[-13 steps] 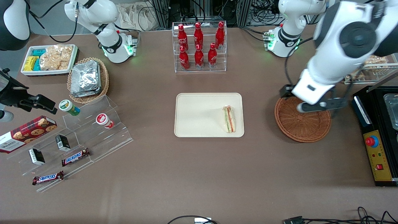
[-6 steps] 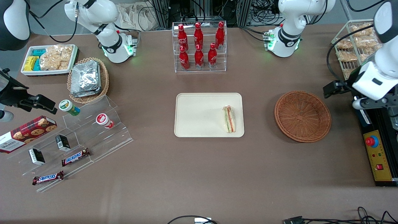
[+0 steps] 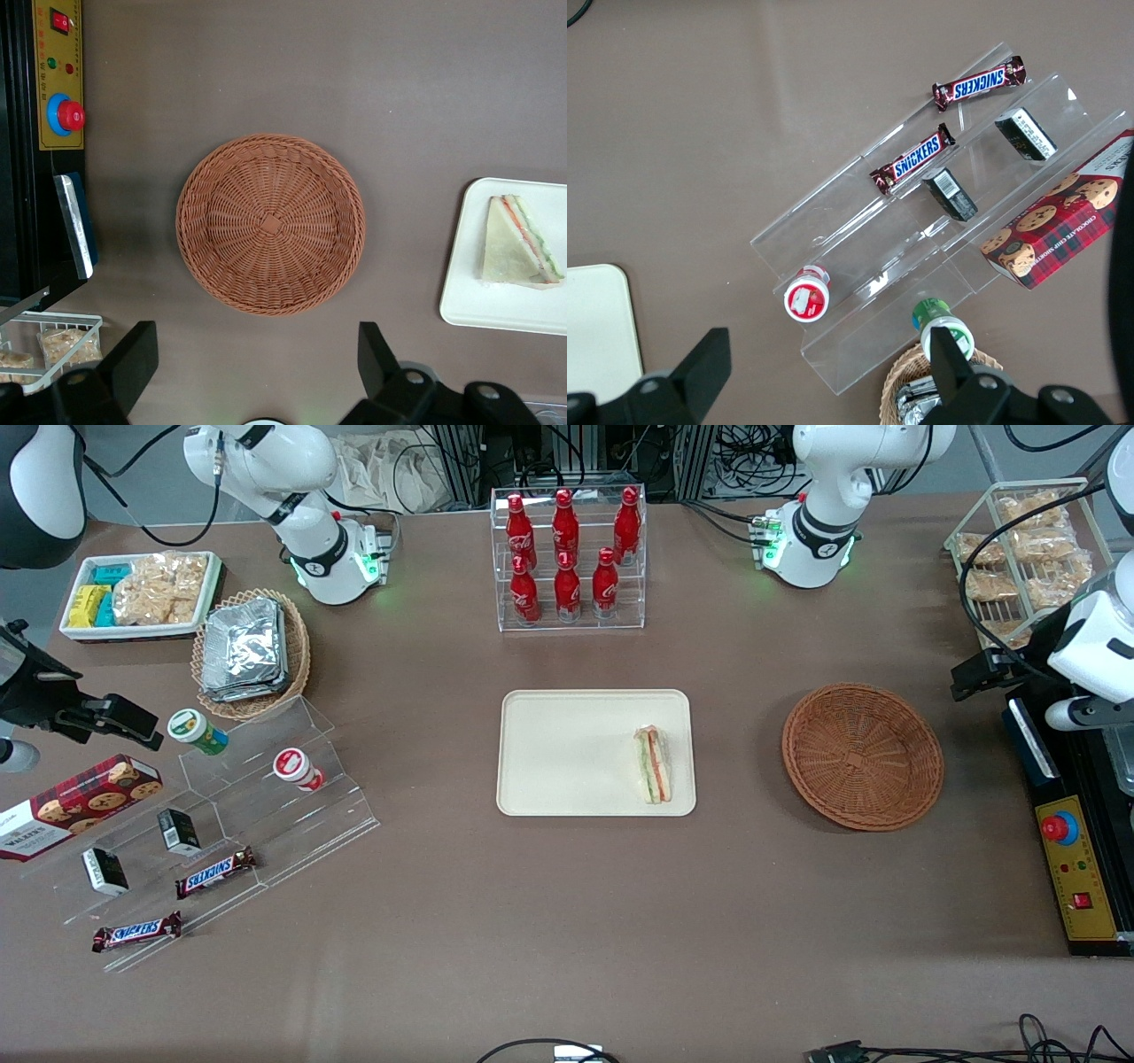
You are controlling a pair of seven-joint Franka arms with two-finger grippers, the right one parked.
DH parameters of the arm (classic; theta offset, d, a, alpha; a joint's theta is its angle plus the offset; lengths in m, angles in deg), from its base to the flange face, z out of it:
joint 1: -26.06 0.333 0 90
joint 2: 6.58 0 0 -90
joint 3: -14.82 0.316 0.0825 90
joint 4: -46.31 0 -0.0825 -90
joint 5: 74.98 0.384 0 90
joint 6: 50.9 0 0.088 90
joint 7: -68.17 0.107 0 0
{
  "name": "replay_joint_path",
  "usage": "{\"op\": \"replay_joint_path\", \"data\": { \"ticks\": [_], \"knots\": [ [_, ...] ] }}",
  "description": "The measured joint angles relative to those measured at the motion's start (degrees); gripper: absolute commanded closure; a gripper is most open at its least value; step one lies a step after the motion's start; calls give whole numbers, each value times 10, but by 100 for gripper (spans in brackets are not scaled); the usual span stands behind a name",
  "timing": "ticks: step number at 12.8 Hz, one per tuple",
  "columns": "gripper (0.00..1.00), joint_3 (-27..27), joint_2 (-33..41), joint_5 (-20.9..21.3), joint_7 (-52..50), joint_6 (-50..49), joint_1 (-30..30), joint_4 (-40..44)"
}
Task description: Place sandwich from basket to tray
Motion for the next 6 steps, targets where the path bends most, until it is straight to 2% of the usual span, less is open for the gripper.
{"op": "replay_joint_path", "data": {
  "ticks": [6],
  "knots": [
    [0,2,0,0,-11,1,2,2]
  ]
}}
